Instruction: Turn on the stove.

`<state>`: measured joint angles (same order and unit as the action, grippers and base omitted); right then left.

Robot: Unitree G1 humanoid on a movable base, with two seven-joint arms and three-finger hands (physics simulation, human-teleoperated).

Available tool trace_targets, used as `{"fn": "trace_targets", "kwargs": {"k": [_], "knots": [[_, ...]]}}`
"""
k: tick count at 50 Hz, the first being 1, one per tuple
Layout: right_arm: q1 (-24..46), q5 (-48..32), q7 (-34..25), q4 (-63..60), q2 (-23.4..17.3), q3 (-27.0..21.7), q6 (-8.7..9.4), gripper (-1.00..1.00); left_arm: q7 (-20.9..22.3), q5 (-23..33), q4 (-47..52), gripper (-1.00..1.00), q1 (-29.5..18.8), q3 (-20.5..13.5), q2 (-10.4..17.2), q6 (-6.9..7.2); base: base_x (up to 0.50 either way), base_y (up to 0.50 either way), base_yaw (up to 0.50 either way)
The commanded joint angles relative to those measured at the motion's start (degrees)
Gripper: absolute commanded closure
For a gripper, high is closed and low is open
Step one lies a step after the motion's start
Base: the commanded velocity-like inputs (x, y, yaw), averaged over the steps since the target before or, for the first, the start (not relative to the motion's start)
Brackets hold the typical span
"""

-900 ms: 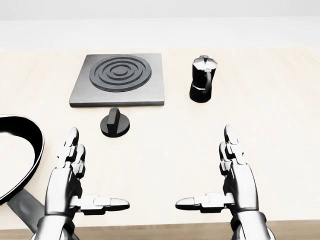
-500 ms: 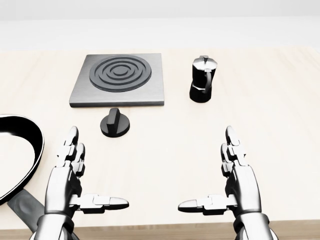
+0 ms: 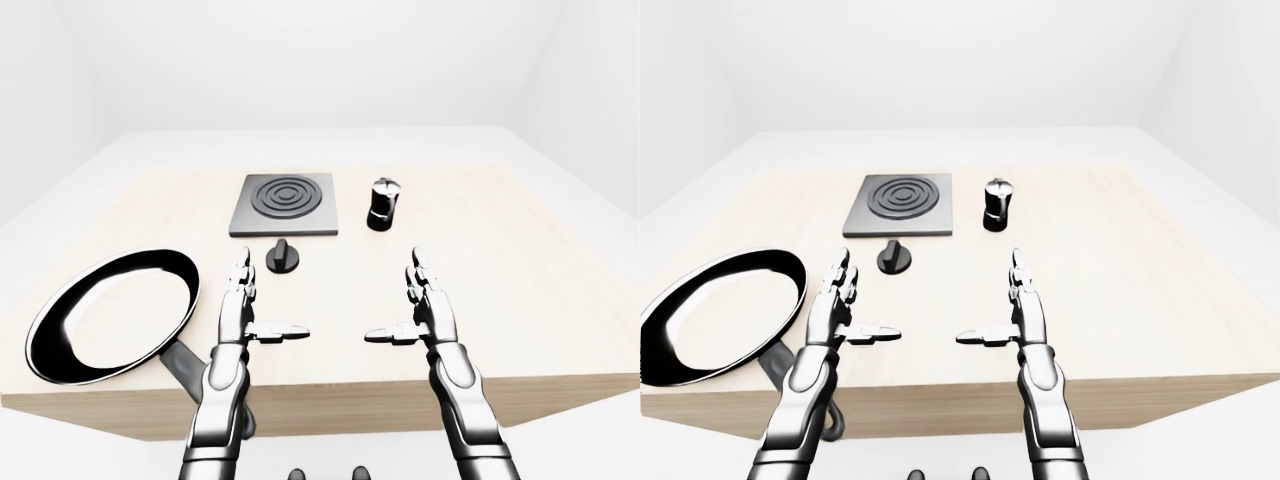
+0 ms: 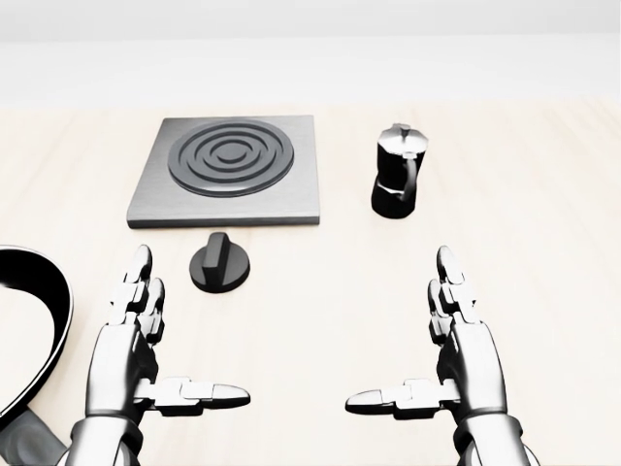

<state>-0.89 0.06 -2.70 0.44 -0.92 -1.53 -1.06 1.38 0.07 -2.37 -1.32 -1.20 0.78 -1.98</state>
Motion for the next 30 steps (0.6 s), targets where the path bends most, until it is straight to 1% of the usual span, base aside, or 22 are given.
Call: {"fn": "trace_targets", "kwargs": {"k": [1,4,12,13,15,16,26,27,30], "knots": [[0.02,-0.14,0.02,-0.08,0.02,0.04,0.06,-1.00,0.08,0.21,0.27,-1.00,0.09,0.10,-0.03,0.29,0.35,0.00,0.00],[-0.19,-0.15,0.05,-0.38,0.08,0.11,0.00,-1.00,0.11,0.39,0.73,-1.00,0.31,0.16,0.00,0.54,0.35,0.00,0.00],[-0.09,-0.09,0.04,-0.05,0.07,0.07,-0.18,-1.00,0.13,0.49,0.68,-1.00,0.36,0.22,-0.06,0.48,0.35,0.00,0.00],[0.08,-0.04,0.01,0.50,0.04,-0.01,-0.55,-1.00,0.19,0.62,-0.27,-1.00,0.13,0.37,-0.12,0.07,0.35,0.00,0.00],[0.10,-0.04,0.01,0.54,0.03,-0.01,-0.58,-1.00,0.19,0.63,-0.34,-1.00,0.12,0.37,-0.13,0.03,0.35,0.00,0.00],[0.07,-0.04,0.00,0.42,0.03,0.02,-0.46,-1.00,0.21,0.53,-0.08,-1.00,0.02,0.27,-0.08,0.34,0.34,0.00,0.00],[0.07,-0.03,0.00,0.40,0.03,0.02,-0.44,-1.00,0.22,0.53,-0.04,-1.00,0.02,0.26,-0.08,0.38,0.34,0.00,0.00],[0.06,-0.01,0.00,0.28,0.04,0.05,-0.17,-1.00,0.18,0.74,0.38,-1.00,0.19,0.40,-0.09,0.80,0.27,0.00,0.00],[0.03,-0.01,-0.01,0.17,0.04,0.07,-0.09,-1.00,0.18,0.77,0.30,-1.00,0.15,0.39,-0.09,0.79,0.26,0.00,0.00]]}}
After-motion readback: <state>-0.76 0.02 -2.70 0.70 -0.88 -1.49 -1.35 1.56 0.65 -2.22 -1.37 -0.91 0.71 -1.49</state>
